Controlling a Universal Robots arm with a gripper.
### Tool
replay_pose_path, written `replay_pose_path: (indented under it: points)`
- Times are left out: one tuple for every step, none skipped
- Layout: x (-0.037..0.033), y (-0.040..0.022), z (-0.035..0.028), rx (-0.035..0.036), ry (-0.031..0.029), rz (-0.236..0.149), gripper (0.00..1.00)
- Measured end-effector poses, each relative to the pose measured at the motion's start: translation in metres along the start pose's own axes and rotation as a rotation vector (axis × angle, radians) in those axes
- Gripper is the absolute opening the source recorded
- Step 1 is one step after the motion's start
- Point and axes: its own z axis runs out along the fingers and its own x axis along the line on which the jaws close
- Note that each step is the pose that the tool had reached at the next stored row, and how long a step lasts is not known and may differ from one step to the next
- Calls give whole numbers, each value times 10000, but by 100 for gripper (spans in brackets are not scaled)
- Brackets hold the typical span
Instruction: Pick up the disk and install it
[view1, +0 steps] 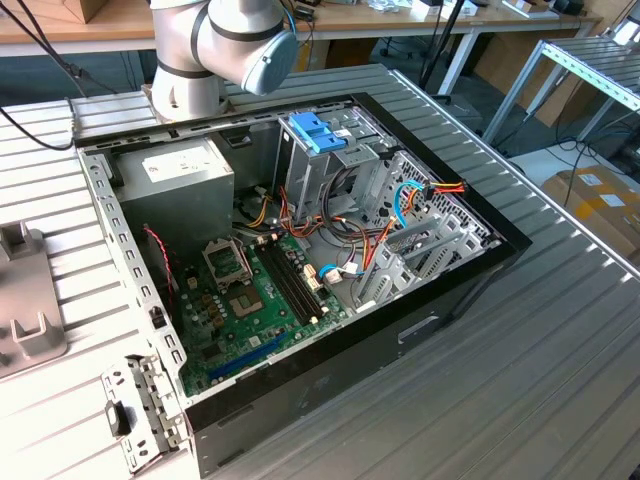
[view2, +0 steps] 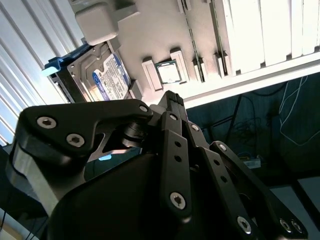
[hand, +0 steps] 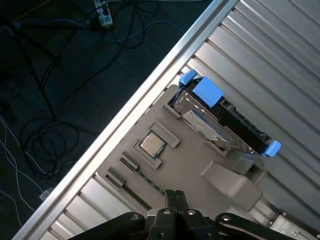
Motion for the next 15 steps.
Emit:
replay_pose_path:
  points:
    - [0, 0, 0, 0, 0, -24, 11]
    - [0, 0, 0, -1, 2, -47, 11]
    - [0, 0, 0, -2, 3, -71, 11]
    - [0, 0, 0, -3, 5, -126, 11]
    - [0, 0, 0, -3, 7, -149, 11]
    - [0, 0, 0, -4, 8, -182, 11]
    - [0, 0, 0, -5, 9, -225, 11]
    - [0, 0, 0, -6, 12, -258, 11]
    - [0, 0, 0, -6, 12, -282, 11]
    - [0, 0, 0, -8, 14, -322, 11]
    - [0, 0, 0, -8, 16, -345, 11]
    - [0, 0, 0, -9, 16, -373, 11]
    - [0, 0, 0, -10, 18, -411, 11]
    - [0, 0, 0, -10, 19, -434, 11]
    - [0, 0, 0, -11, 20, -462, 11]
